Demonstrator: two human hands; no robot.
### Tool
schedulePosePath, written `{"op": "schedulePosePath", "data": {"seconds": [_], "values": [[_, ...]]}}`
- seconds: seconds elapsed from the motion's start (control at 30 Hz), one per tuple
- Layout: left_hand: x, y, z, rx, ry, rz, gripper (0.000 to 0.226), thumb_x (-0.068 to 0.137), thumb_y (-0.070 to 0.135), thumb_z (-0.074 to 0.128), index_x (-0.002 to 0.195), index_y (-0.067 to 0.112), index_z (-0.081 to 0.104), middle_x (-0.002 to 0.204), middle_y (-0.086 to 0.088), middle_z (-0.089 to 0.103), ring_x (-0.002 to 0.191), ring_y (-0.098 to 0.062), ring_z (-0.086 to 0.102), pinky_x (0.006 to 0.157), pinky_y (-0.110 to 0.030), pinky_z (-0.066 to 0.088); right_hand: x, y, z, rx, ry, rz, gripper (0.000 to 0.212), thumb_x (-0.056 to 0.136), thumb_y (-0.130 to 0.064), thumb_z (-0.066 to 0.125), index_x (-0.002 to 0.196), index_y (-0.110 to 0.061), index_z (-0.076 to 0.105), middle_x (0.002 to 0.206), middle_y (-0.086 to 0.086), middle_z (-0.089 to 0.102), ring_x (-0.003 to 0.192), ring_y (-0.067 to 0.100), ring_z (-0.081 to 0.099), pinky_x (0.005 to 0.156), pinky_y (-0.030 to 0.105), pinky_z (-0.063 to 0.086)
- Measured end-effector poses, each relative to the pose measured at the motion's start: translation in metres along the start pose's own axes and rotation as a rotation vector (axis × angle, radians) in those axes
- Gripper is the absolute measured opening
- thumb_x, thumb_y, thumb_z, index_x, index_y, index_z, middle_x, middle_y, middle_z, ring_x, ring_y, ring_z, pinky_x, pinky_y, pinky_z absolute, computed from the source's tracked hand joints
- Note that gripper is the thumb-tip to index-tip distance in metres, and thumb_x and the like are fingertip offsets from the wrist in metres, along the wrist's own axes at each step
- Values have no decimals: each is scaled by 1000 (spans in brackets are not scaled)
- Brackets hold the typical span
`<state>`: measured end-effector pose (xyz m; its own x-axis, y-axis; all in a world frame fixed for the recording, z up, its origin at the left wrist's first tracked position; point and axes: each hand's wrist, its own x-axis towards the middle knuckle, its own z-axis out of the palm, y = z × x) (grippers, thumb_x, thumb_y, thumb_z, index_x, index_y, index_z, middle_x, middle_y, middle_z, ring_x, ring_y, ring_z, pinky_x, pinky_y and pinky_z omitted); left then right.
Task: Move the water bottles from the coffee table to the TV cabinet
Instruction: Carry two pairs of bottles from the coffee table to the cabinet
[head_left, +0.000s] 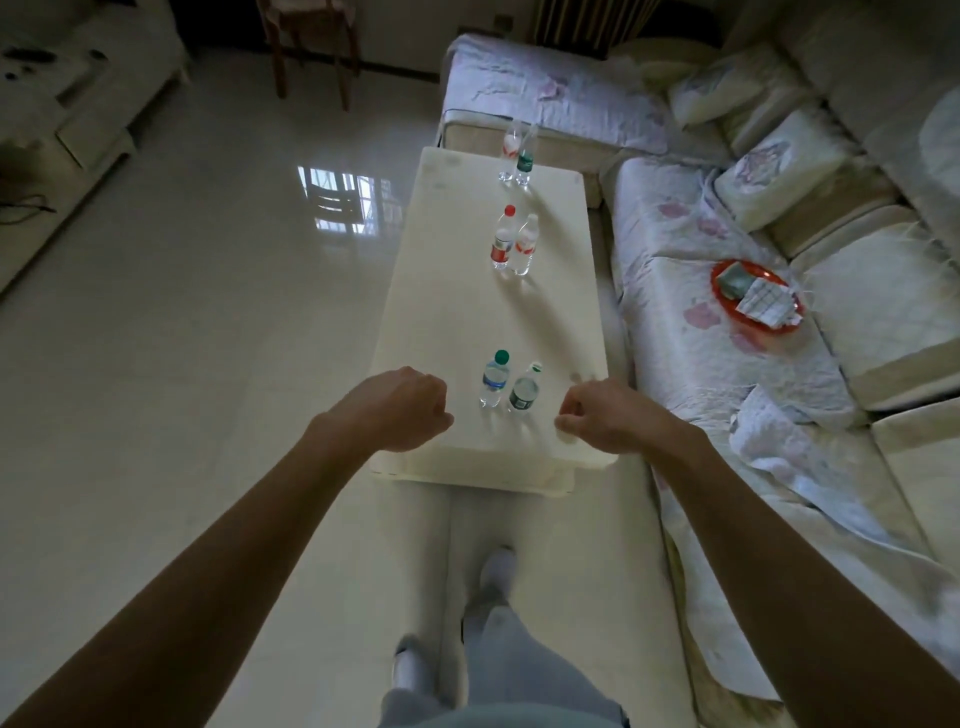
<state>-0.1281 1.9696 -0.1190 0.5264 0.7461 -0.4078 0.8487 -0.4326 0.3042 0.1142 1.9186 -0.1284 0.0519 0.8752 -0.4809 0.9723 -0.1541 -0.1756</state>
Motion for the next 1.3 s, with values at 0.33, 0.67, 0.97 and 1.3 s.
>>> {"op": "schedulePosePath", "data": {"seconds": [0.33, 0.67, 0.97, 1.3], "values": [[116, -1, -24, 83, -68, -11, 29, 93, 34, 50, 101, 11, 65, 101, -11, 69, 86, -27, 65, 81, -40, 56, 103, 44, -13, 55, -37, 33, 29, 91, -36, 53, 94, -12, 70, 98, 7, 71, 88, 25, 66, 79, 41, 56], [234, 3, -4, 100, -218, -21, 29, 93, 33, 49, 98, 10, 65, 97, -12, 69, 86, -28, 66, 77, -39, 56, 204, 93, -5, 106, -139, 11, 28, 91, -31, 50, 100, -11, 67, 100, 10, 69, 88, 28, 65, 78, 40, 54], [318, -44, 66, -137, -254, -84, 18, 95, 26, 52, 101, 14, 64, 102, -5, 68, 82, -17, 59, 69, -27, 46, 268, 126, 59, 313, -211, 165, 24, 88, -30, 50, 92, -14, 67, 98, 7, 70, 87, 25, 64, 81, 42, 54], [413, -82, 188, -704, -259, -361, 47, 89, 12, 62, 134, 13, 45, 127, -11, 57, 101, -25, 63, 84, -44, 57, 339, 160, 186, 884, -44, 632, 28, 84, -18, 59, 111, -16, 58, 104, 6, 68, 95, 25, 64, 83, 35, 51]]}}
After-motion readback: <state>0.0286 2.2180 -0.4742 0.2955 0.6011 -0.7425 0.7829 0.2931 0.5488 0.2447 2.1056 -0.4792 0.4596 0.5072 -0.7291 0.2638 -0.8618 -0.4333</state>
